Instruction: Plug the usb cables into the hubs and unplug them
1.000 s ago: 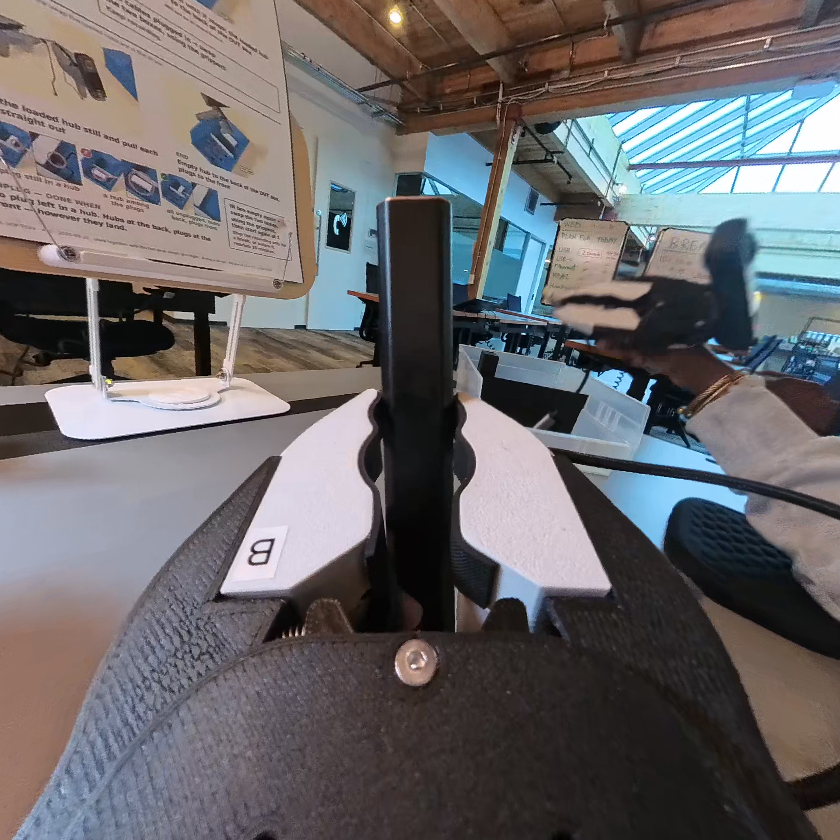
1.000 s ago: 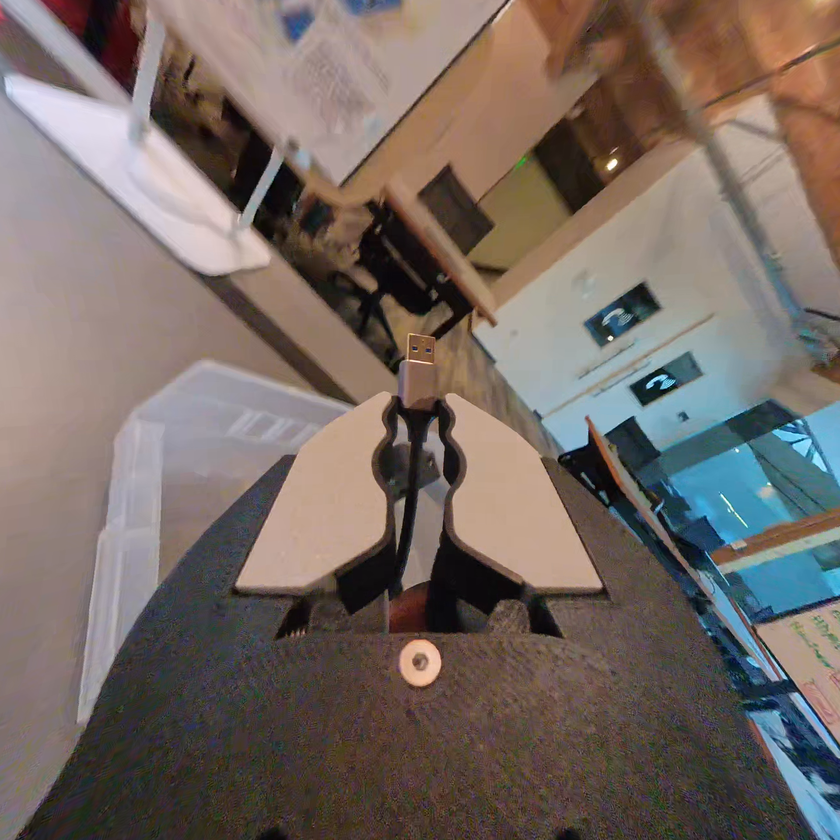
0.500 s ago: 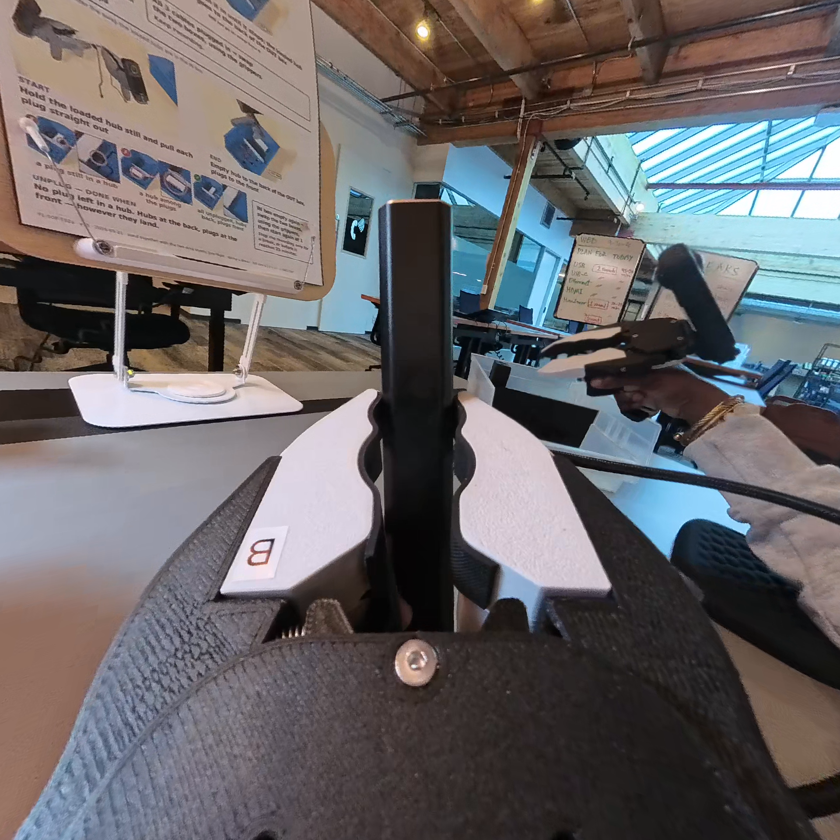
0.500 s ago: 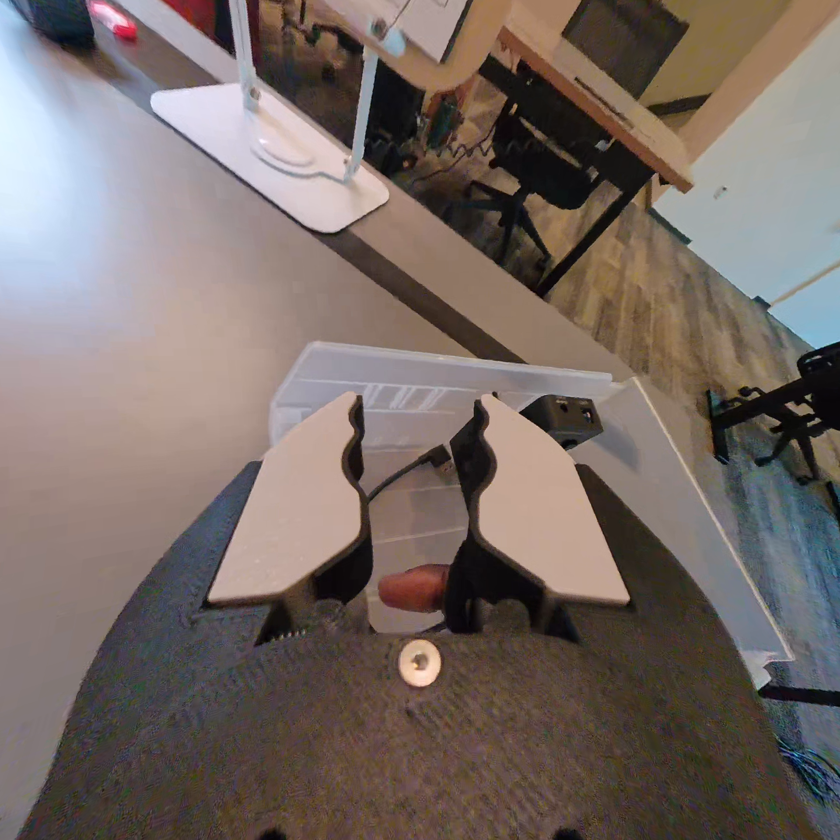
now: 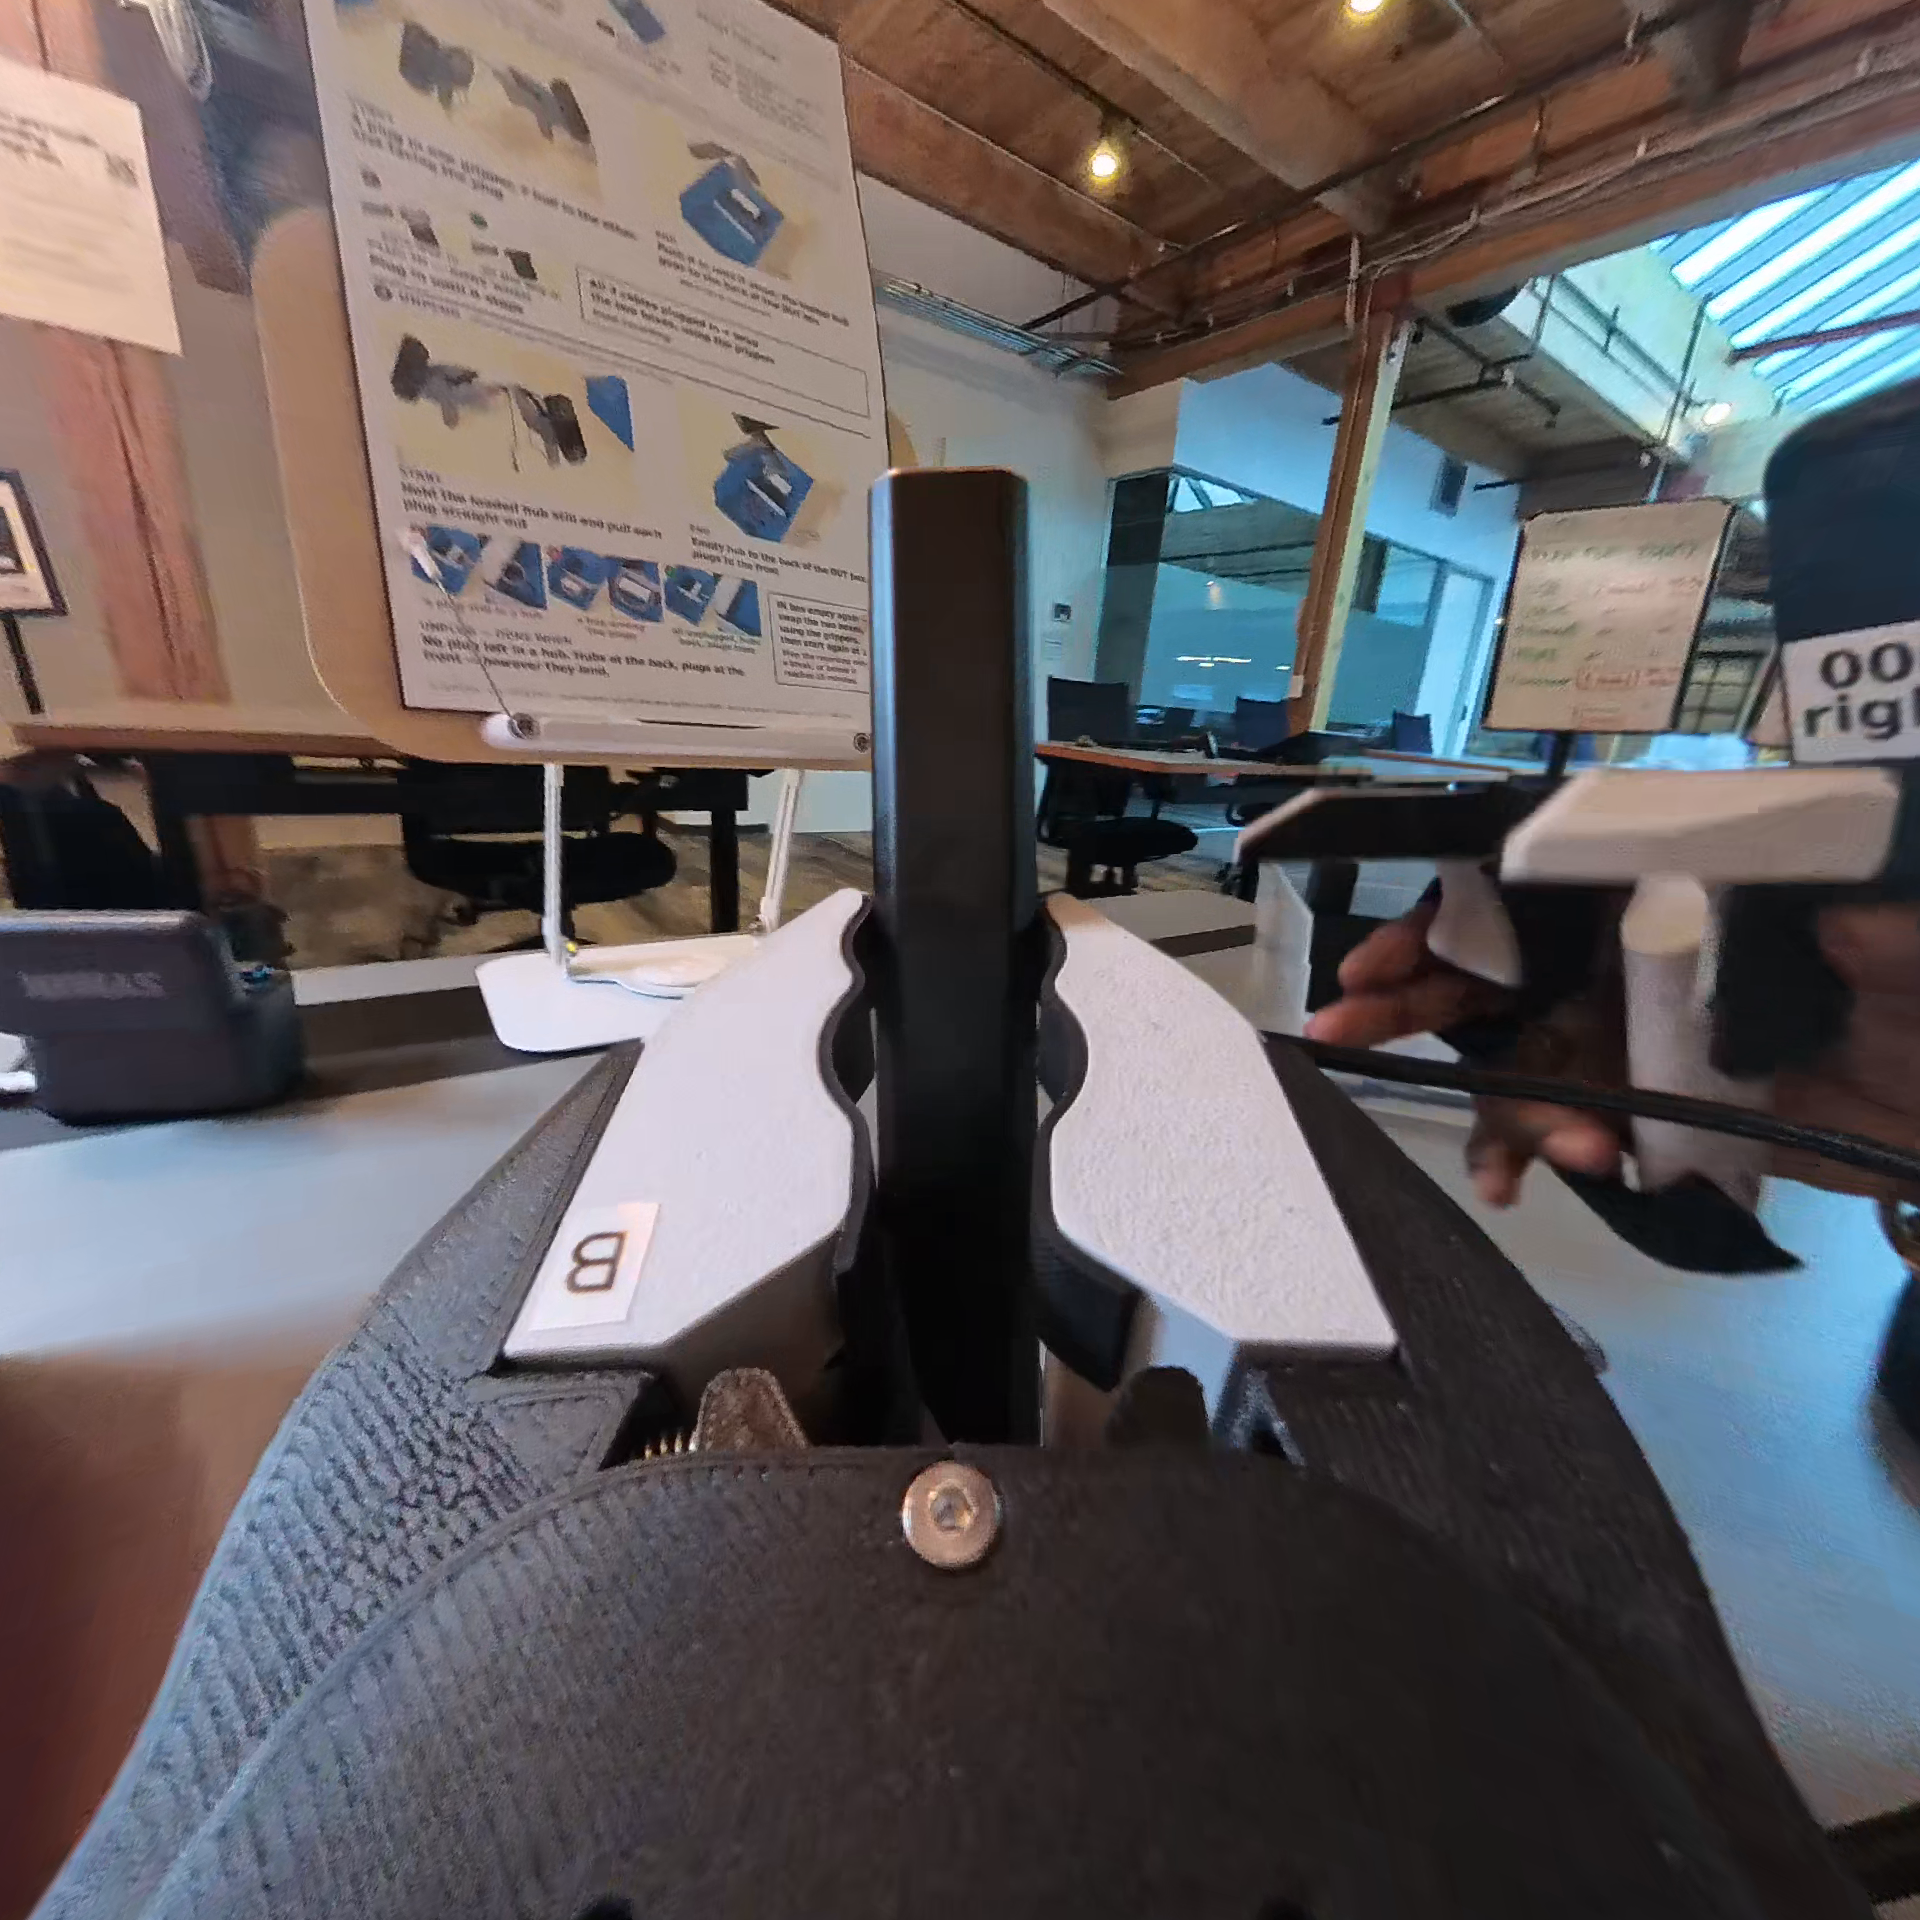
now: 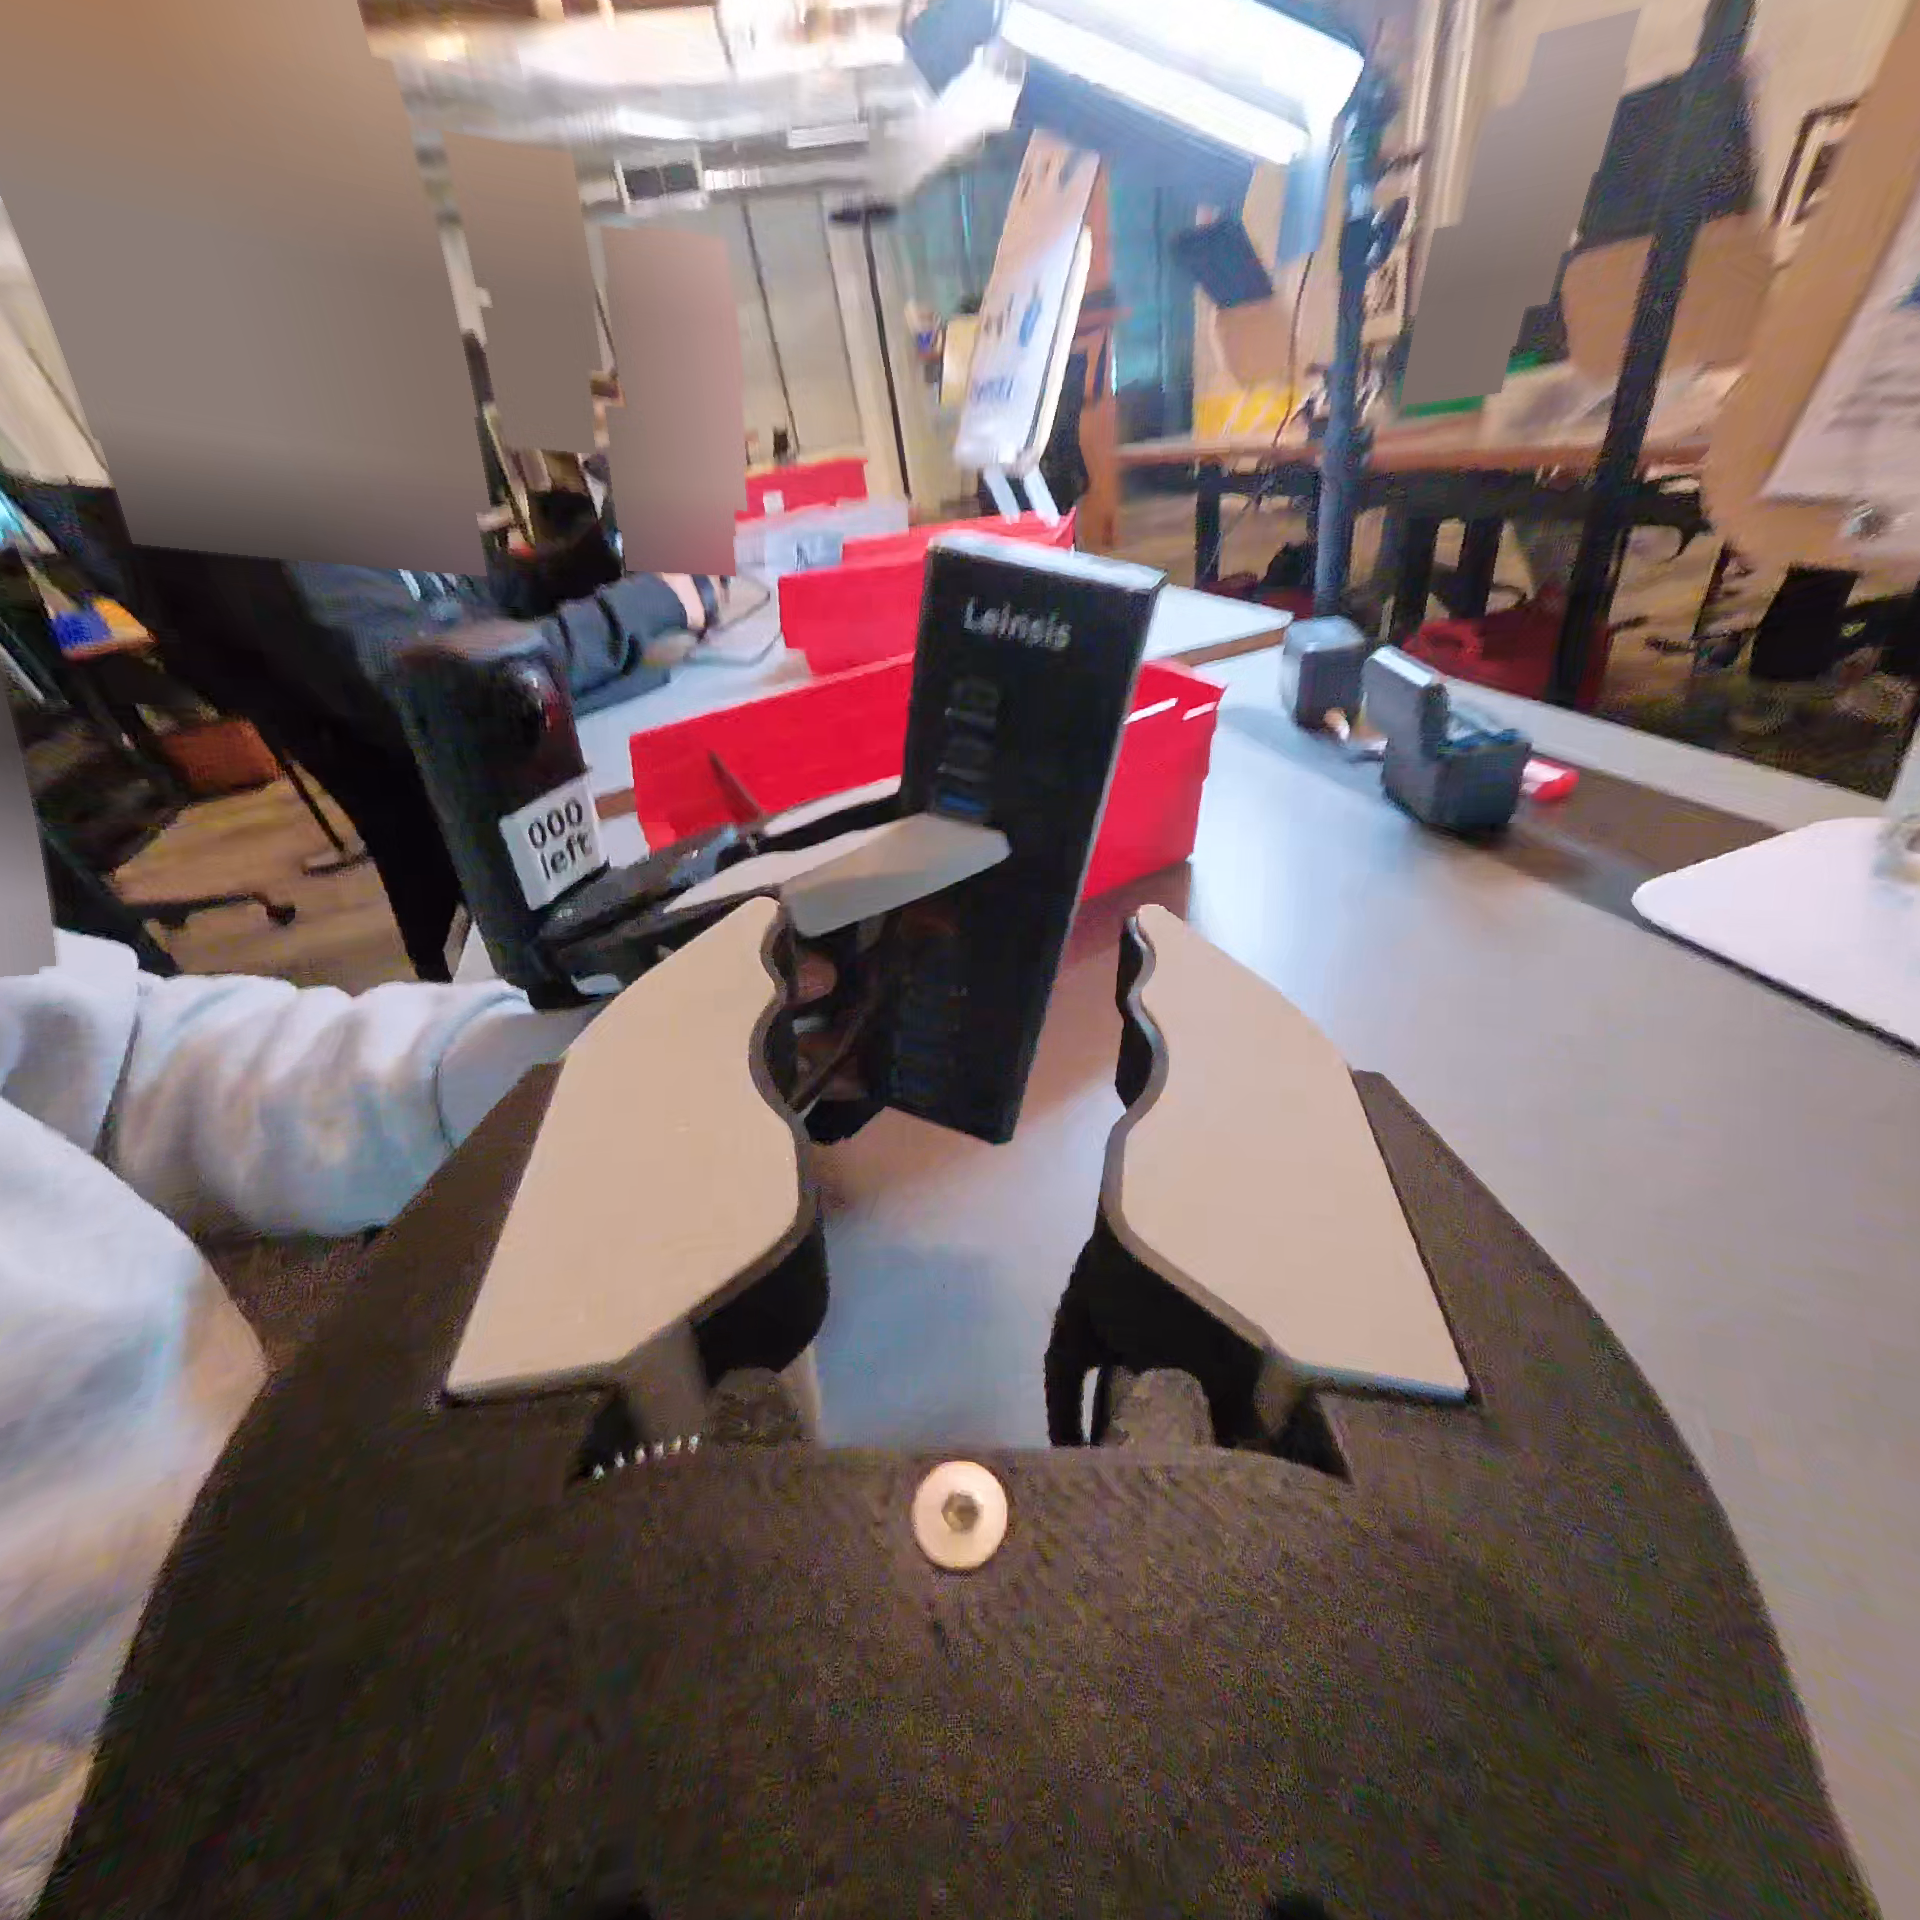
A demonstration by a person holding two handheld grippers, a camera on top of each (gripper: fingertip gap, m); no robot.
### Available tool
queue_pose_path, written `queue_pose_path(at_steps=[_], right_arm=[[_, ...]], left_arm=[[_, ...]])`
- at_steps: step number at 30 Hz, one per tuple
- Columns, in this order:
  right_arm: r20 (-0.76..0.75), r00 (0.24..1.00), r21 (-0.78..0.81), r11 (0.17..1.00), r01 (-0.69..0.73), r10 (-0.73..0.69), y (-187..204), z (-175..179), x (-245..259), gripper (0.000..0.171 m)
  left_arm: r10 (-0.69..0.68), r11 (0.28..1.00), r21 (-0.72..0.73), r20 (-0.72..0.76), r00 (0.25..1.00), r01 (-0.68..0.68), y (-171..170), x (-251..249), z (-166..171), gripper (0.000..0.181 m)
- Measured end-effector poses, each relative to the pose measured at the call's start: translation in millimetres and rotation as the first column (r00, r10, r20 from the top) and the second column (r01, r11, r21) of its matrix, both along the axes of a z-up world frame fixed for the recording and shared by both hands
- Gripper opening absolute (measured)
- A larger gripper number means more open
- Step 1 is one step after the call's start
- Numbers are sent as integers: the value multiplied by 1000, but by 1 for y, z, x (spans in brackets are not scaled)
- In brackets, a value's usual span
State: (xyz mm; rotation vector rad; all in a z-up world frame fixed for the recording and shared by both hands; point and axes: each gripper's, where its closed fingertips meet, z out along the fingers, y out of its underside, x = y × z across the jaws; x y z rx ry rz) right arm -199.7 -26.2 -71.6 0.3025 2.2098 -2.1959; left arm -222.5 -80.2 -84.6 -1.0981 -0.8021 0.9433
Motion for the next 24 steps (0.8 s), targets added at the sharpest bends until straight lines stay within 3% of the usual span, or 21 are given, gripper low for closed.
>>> queue_pose_path(at_steps=[5, 8, 16, 20, 24], right_arm=[[-101, 992, 187, 978, 91, -73, -27, -31, 8, 43], [-165, 981, 188, 973, 131, -101, -30, -31, 8, 26], [-210, 972, 219, 964, 151, -104, -33, -37, 10, 13], [-471, 871, 254, 924, 285, -140, -33, -38, 6, 12], [-707, 698, 294, 849, 439, -116, -32, -50, 0, 11]], left_arm=[[58, 990, -125, -28, 998, -62, 4, 0, -1, 28], [33, 992, -122, -33, 999, -37, 10, 2, -1, 27], [-27, 993, -121, -70, 997, 18, 19, 7, 3, 27], [-30, 993, -115, -72, 997, 22, 17, 6, 5, 29], [6, 998, -58, -102, 995, -12, 3, 6, 16, 51]])
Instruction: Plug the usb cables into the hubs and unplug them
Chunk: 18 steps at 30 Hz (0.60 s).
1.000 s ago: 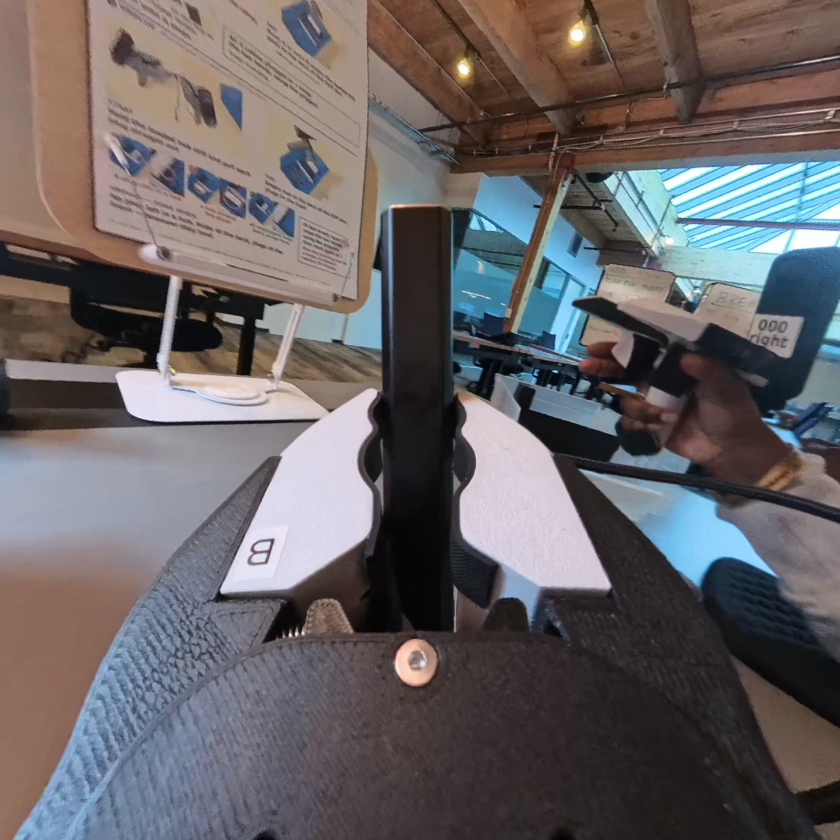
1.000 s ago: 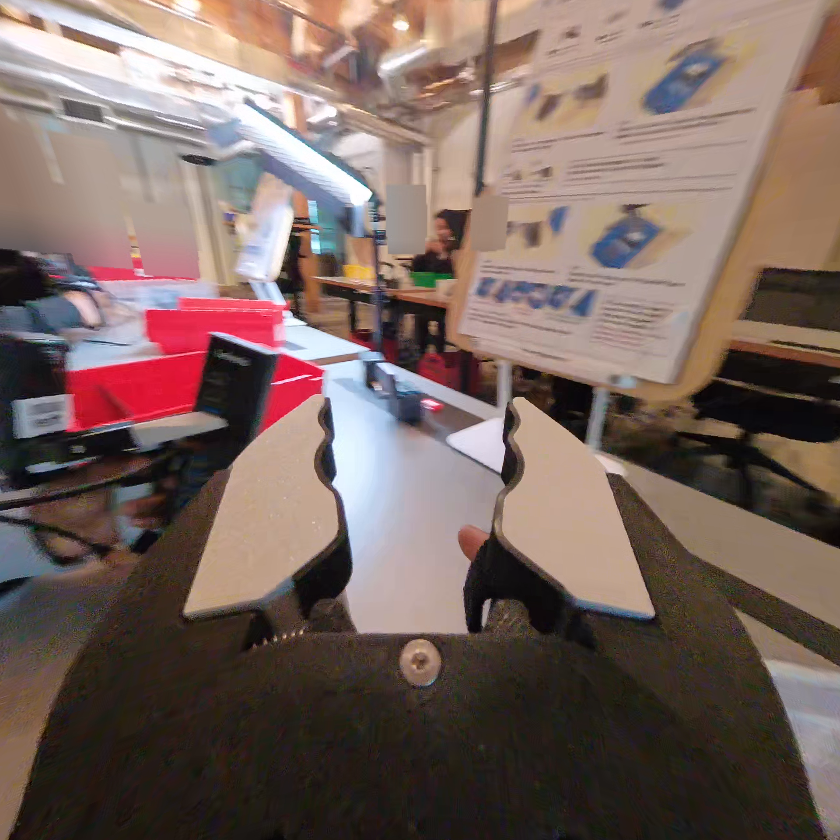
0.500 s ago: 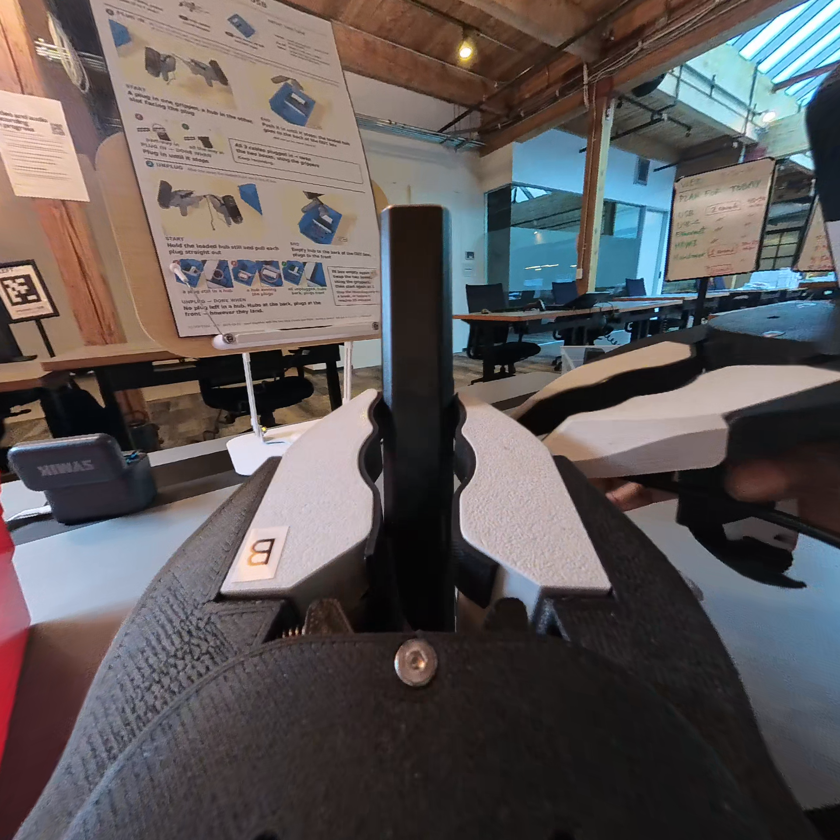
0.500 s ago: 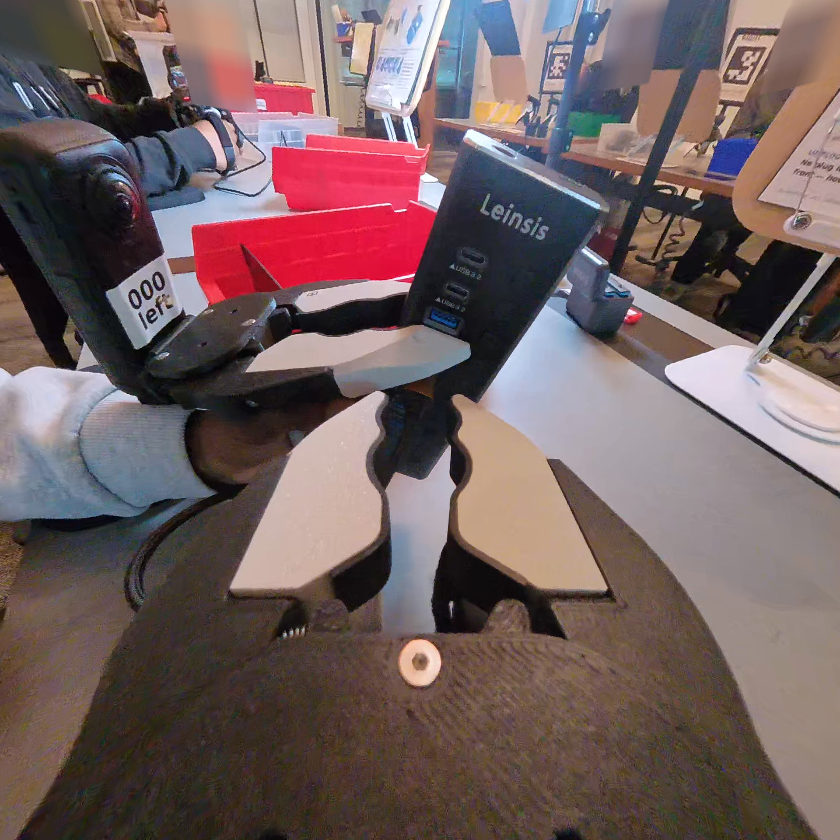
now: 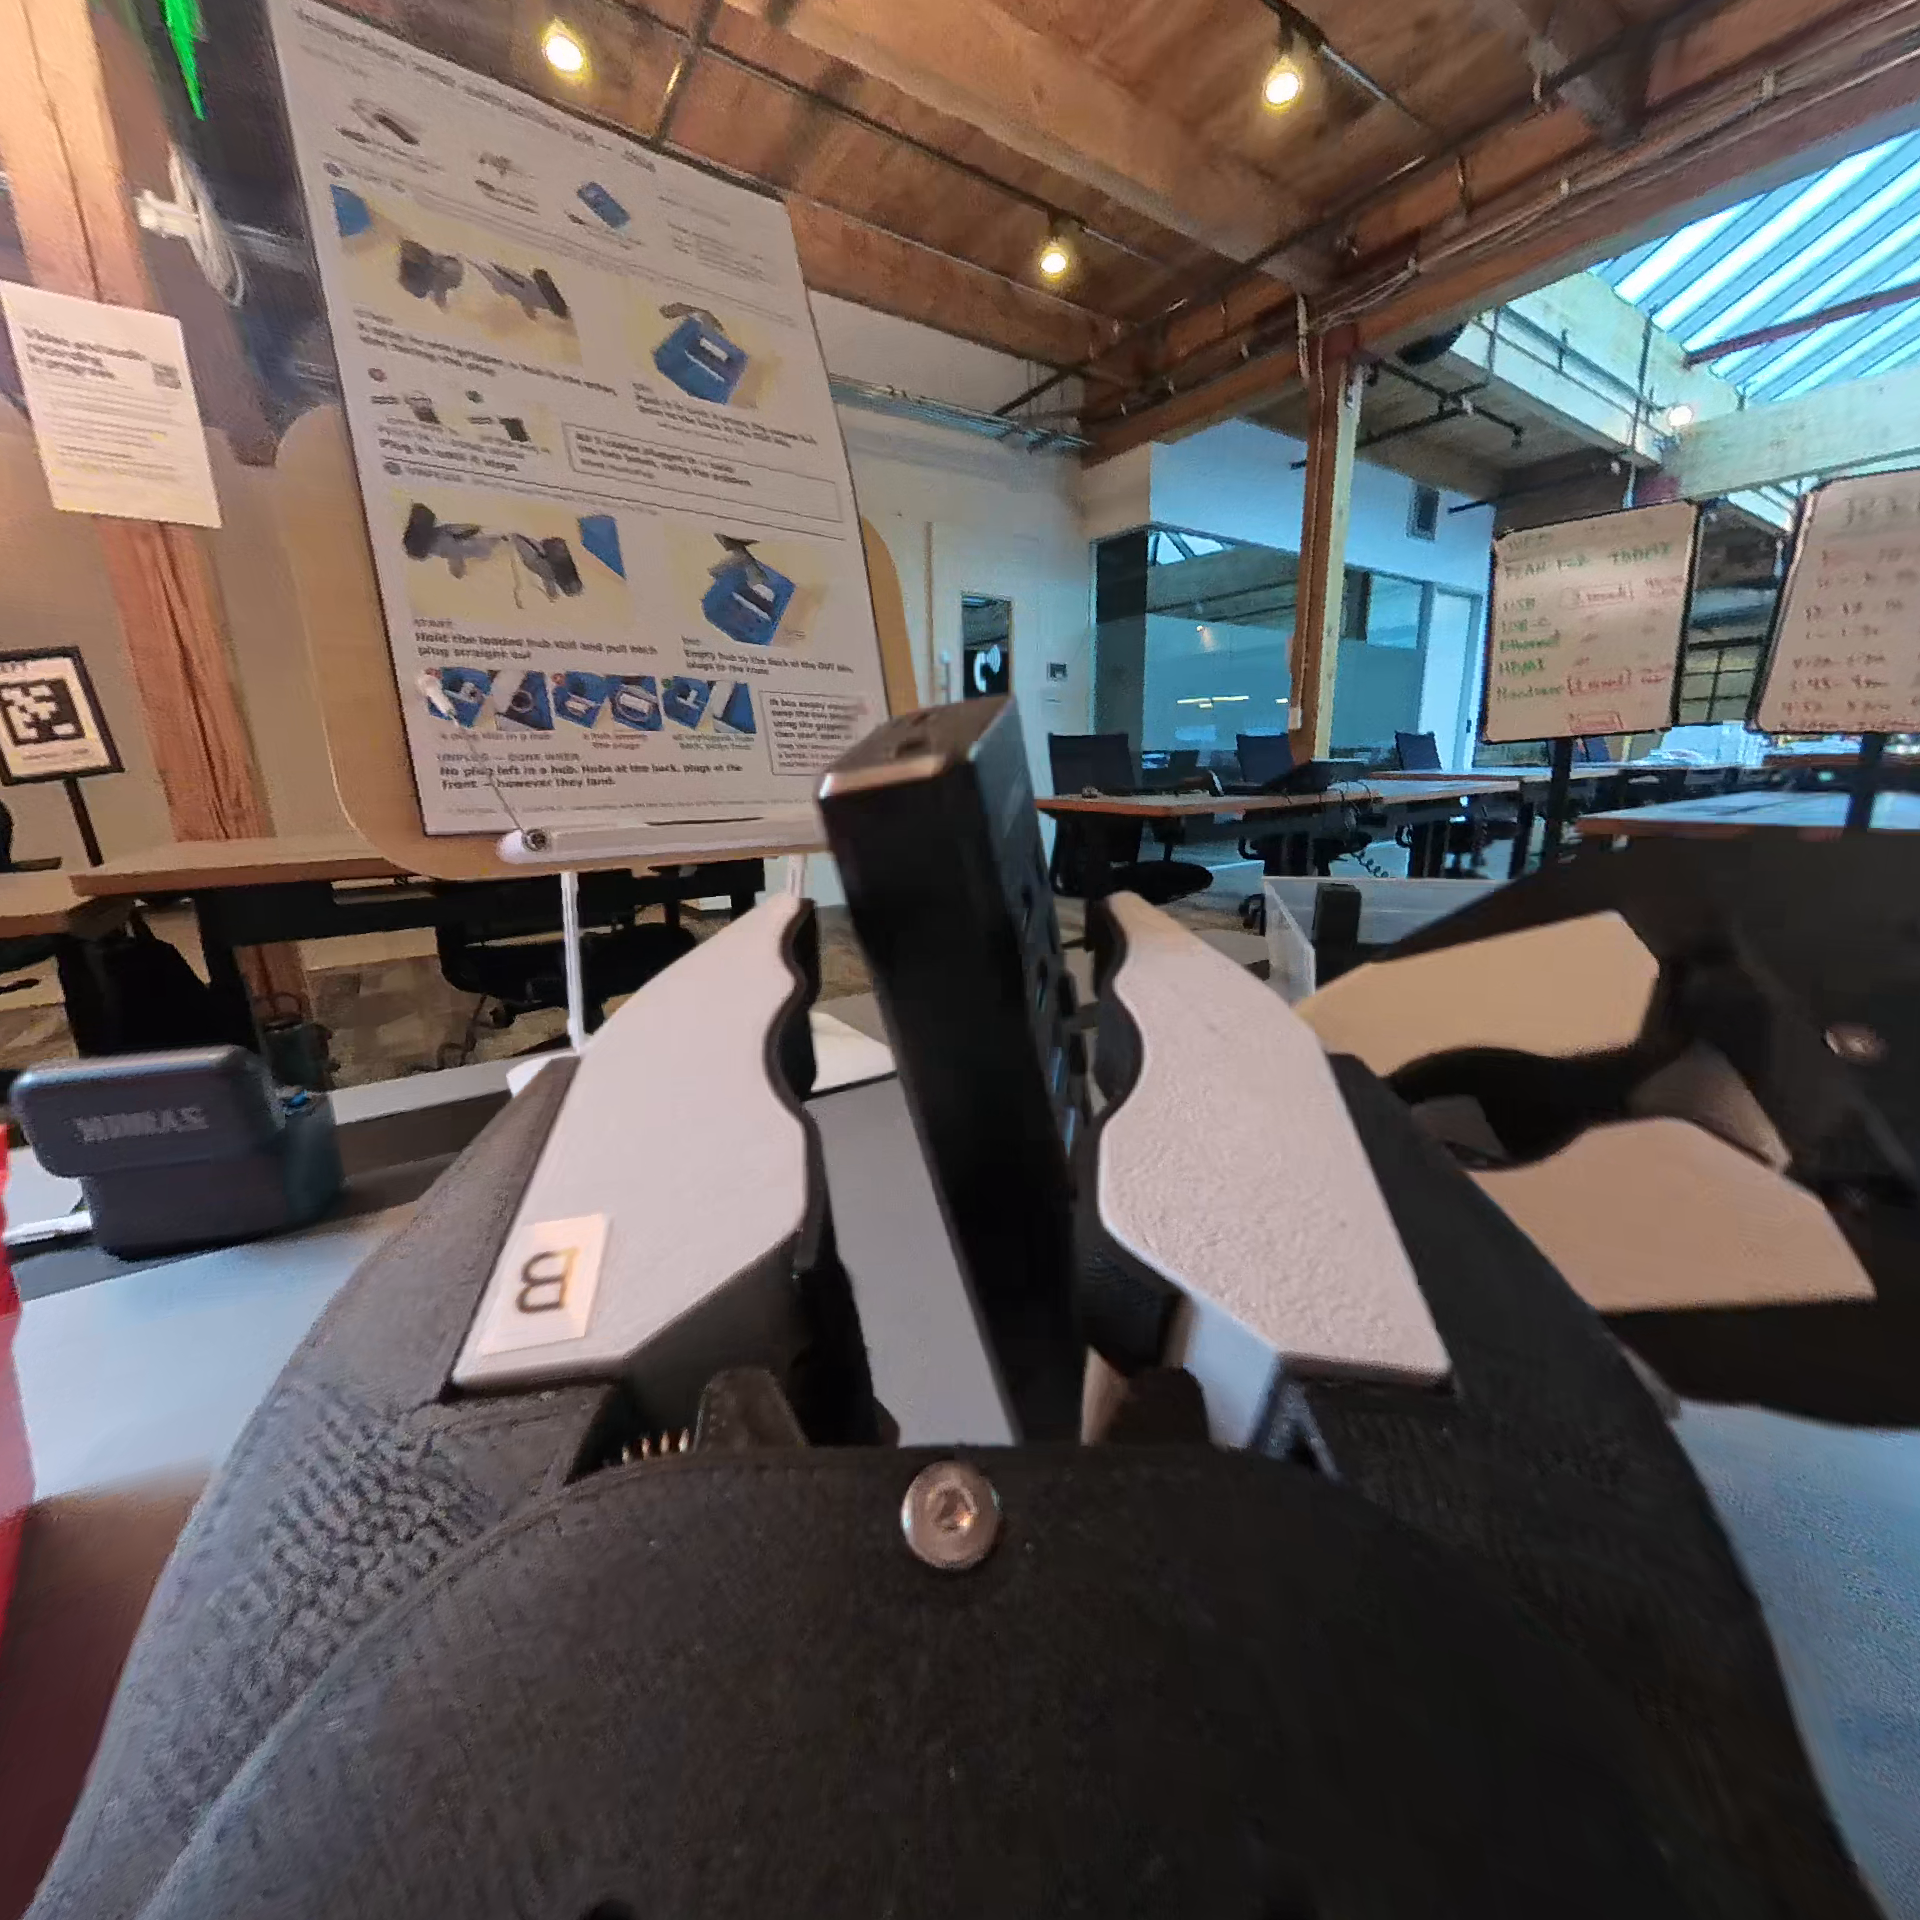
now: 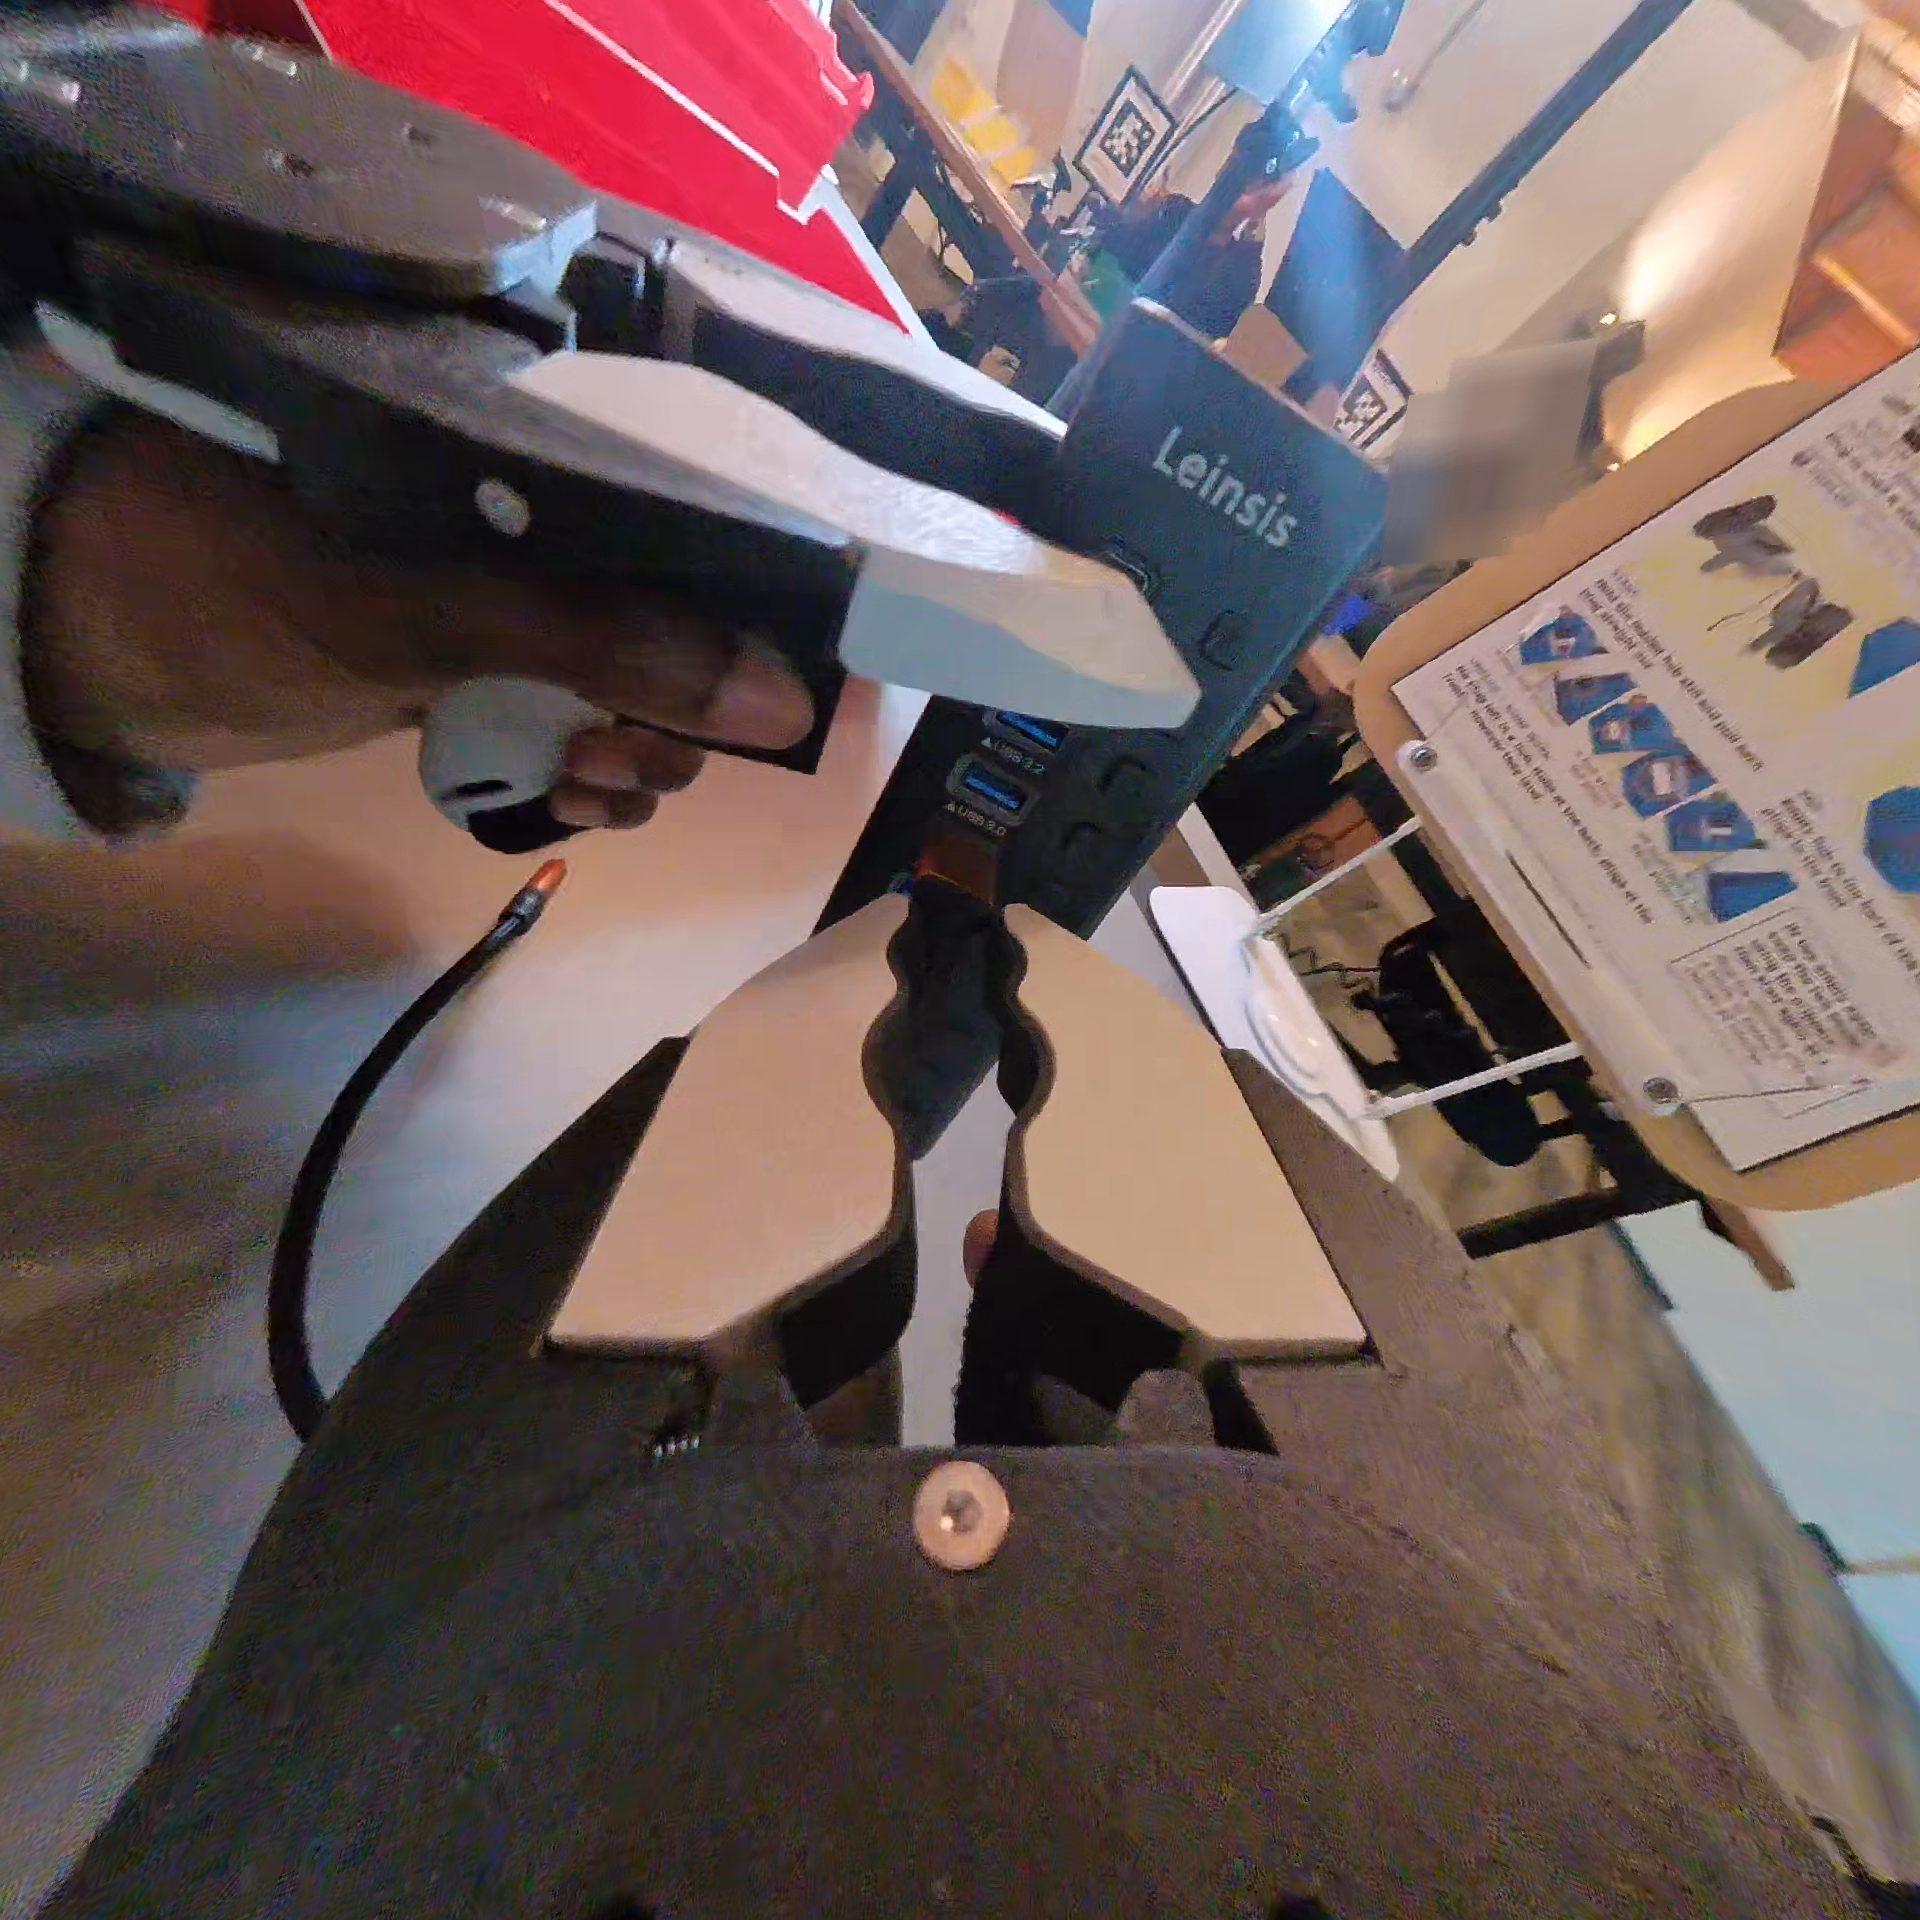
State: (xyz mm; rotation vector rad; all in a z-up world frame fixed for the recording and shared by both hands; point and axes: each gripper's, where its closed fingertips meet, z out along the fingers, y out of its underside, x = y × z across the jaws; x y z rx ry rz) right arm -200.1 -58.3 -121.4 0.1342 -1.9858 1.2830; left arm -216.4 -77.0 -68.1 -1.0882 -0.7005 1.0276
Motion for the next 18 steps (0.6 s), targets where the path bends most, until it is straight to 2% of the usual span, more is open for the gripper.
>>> queue_pose_path(at_steps=[2, 4, 6, 7, 8, 9, 12, 14, 18], right_arm=[[-57, 998, 32, 999, 0, 2, -3, -4, 1, 11], [-105, 994, 39, 999, 0, 4, -5, -4, 3, 11], [-155, 988, 36, 999, 7, -2, -5, -1, 4, 10], [-172, 985, 40, 999, 7, 0, -5, 0, 4, 9], [-176, 984, 43, 999, 12, -4, -4, -1, 4, 9], [-160, 987, 47, 999, 10, -2, -4, -3, 3, 8], [-68, 997, -21, 1000, -23, 22, -7, -2, 6, 10], [91, 994, -86, 995, -52, 60, -10, -3, 10, 13], [350, 915, -310, 947, -89, 201, -9, 13, 18, 23]], left_arm=[[2, 1000, 2, 51, 999, -2, -3, -7, -5, 70], [26, 999, -37, 143, 989, -21, -5, -16, -19, 71], [-8, 999, -30, 196, 981, 14, -3, -18, -27, 61], [-71, 997, -11, 208, 976, 75, 4, -16, -28, 43], [-98, 995, 21, 246, 964, 95, 7, -15, -31, 35], [-108, 994, 36, 275, 956, 102, 7, -14, -33, 33], [-82, 997, 17, 213, 974, 80, 5, -9, -24, 30], [-46, 998, -38, 164, 985, 53, 5, -6, -20, 30], [-21, 997, -68, 112, 994, 29, 4, -3, -16, 30]])
